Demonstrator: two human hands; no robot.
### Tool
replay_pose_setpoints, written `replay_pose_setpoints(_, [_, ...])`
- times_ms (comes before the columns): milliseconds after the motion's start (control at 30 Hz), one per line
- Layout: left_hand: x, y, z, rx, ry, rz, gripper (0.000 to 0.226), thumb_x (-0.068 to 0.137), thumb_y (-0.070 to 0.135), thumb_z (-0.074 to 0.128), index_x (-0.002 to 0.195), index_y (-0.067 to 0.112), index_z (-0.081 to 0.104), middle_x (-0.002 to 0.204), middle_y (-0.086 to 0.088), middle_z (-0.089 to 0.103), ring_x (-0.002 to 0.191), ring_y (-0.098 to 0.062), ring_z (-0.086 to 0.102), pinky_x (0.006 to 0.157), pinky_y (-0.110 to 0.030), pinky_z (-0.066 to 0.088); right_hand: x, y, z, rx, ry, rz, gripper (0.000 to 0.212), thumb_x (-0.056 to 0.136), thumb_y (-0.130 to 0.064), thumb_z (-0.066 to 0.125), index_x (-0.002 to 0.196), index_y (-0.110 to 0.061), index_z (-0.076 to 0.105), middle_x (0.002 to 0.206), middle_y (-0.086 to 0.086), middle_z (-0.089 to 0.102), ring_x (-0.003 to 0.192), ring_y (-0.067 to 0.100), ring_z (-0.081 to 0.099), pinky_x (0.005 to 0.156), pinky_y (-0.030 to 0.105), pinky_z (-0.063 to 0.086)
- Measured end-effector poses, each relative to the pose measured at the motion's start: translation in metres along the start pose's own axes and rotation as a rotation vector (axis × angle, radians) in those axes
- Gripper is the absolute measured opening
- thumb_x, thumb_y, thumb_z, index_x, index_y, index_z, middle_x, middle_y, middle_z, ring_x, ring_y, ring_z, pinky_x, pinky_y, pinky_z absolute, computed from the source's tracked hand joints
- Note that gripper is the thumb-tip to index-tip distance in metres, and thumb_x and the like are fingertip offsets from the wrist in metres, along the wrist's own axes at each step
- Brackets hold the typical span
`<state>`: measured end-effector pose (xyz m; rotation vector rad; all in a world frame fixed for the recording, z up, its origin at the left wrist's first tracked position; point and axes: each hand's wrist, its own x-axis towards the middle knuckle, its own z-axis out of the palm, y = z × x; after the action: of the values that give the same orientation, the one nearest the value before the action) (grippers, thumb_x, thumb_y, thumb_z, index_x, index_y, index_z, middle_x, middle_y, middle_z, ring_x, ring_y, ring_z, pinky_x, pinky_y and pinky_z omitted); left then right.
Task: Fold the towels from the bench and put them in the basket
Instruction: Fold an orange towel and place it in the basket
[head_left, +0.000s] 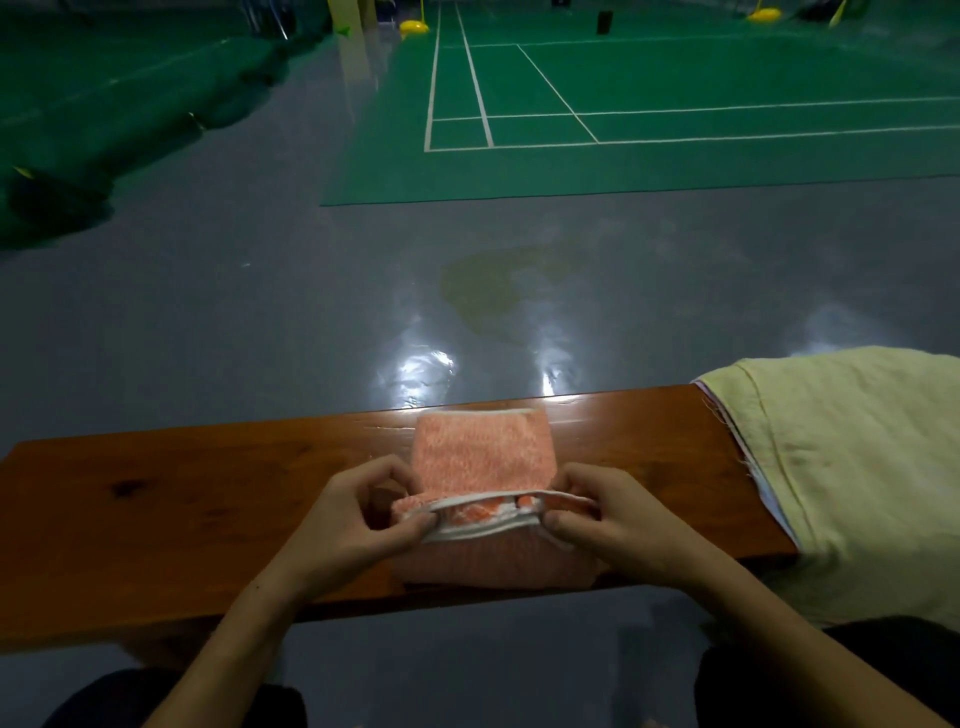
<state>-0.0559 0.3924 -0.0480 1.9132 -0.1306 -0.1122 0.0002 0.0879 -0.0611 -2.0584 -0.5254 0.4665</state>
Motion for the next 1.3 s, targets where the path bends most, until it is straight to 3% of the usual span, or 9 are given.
replay_pose_setpoints(200, [0.001, -0.004, -0.004, -0.206, -0.076, -0.146, 0.043, 0.083, 0.023, 0.087, 0.121, 0.019, 0.066, 0.118, -0.009, 0.076, 0.105, -0.025, 0.075, 0.077, -0.035, 0.063, 0.002, -0.003, -0.001, 0.128, 0.026, 0.121, 0.018, 0.099, -0.036, 0.071, 0.099, -0.018, 0.075, 0.097, 0.003, 0.078, 0.088, 0.019, 0.076, 0.078, 0.048, 0.064])
replay_pose_setpoints(300, [0.004, -0.005, -0.002, -0.169, -0.103, -0.139, 0.055, 0.081, 0.011, 0.090, 0.129, 0.015, 0.065, 0.124, -0.003, 0.075, 0.112, -0.022, 0.074, 0.087, -0.038, 0.063, 0.006, -0.003, -0.001, 0.304, 0.033, 0.266, 0.023, 0.100, -0.034, 0.067, 0.103, -0.015, 0.079, 0.098, 0.009, 0.079, 0.091, 0.031, 0.077, 0.085, 0.058, 0.060])
replay_pose_setpoints(367, [0.008, -0.005, 0.002, -0.122, -0.017, -0.137, 0.040, 0.086, 0.010, 0.083, 0.123, 0.015, 0.070, 0.117, -0.002, 0.077, 0.106, -0.022, 0.075, 0.083, -0.042, 0.065, 0.009, -0.003, -0.003, 0.421, 0.027, 0.343, 0.031, 0.101, -0.040, 0.064, 0.107, -0.013, 0.080, 0.103, 0.012, 0.079, 0.098, 0.036, 0.076, 0.092, 0.062, 0.059])
replay_pose_setpoints(467, [0.017, -0.010, 0.006, -0.135, 0.101, -0.127, 0.019, 0.094, 0.015, 0.075, 0.113, 0.017, 0.076, 0.107, -0.006, 0.078, 0.097, -0.024, 0.076, 0.071, -0.040, 0.064, 0.011, -0.009, -0.011, 0.517, -0.058, 0.344, 0.037, 0.098, -0.051, 0.064, 0.121, -0.025, 0.077, 0.115, 0.006, 0.078, 0.105, 0.027, 0.075, 0.096, 0.050, 0.061])
replay_pose_setpoints(600, [0.033, -0.016, 0.007, -0.140, 0.252, -0.139, 0.013, 0.097, 0.020, 0.073, 0.109, 0.019, 0.076, 0.103, -0.005, 0.077, 0.091, -0.020, 0.076, 0.060, -0.030, 0.059, 0.020, -0.015, -0.021, 0.522, -0.125, 0.218, 0.047, 0.091, -0.032, 0.078, 0.136, -0.028, 0.066, 0.124, -0.002, 0.074, 0.112, 0.018, 0.073, 0.092, 0.041, 0.062])
replay_pose_setpoints(800, [0.058, -0.039, 0.016, 0.101, 0.366, -0.184, 0.015, 0.103, 0.029, 0.066, 0.093, 0.018, 0.069, 0.085, -0.003, 0.073, 0.076, -0.019, 0.070, 0.060, -0.032, 0.051, 0.058, 0.004, -0.003, 0.177, 0.191, 0.347, 0.015, 0.103, -0.027, 0.063, 0.106, -0.016, 0.073, 0.104, 0.001, 0.074, 0.093, 0.016, 0.074, 0.087, 0.043, 0.064])
replay_pose_setpoints(900, [0.069, -0.049, 0.021, 0.328, 0.398, -0.185, 0.023, 0.104, 0.034, 0.063, 0.088, 0.017, 0.065, 0.084, -0.001, 0.069, 0.077, -0.017, 0.065, 0.060, -0.031, 0.044, 0.073, 0.015, 0.005, 0.042, 0.257, 0.362, 0.019, 0.102, -0.027, 0.062, 0.096, -0.017, 0.076, 0.093, 0.000, 0.075, 0.085, 0.015, 0.074, 0.083, 0.045, 0.065])
replay_pose_setpoints(1067, [0.081, -0.061, 0.022, 0.384, 0.440, -0.222, 0.022, 0.101, 0.036, 0.067, 0.090, 0.018, 0.070, 0.085, 0.003, 0.070, 0.078, -0.015, 0.065, 0.062, -0.030, 0.046, 0.083, 0.033, 0.012, -0.202, 0.306, 0.372, 0.024, 0.096, -0.040, 0.065, 0.081, -0.023, 0.073, 0.077, -0.002, 0.074, 0.070, 0.012, 0.073, 0.071, 0.047, 0.066])
replay_pose_setpoints(1300, [0.068, -0.046, 0.025, 0.688, 0.502, -0.225, 0.024, 0.099, 0.051, 0.065, 0.093, 0.029, 0.060, 0.083, 0.010, 0.064, 0.072, -0.009, 0.060, 0.056, -0.025, 0.040, 0.078, 0.036, 0.018, -0.492, 0.432, 0.385, 0.049, 0.097, -0.070, 0.053, 0.080, -0.025, 0.064, 0.072, -0.010, 0.067, 0.065, 0.007, 0.065, 0.068, 0.038, 0.062])
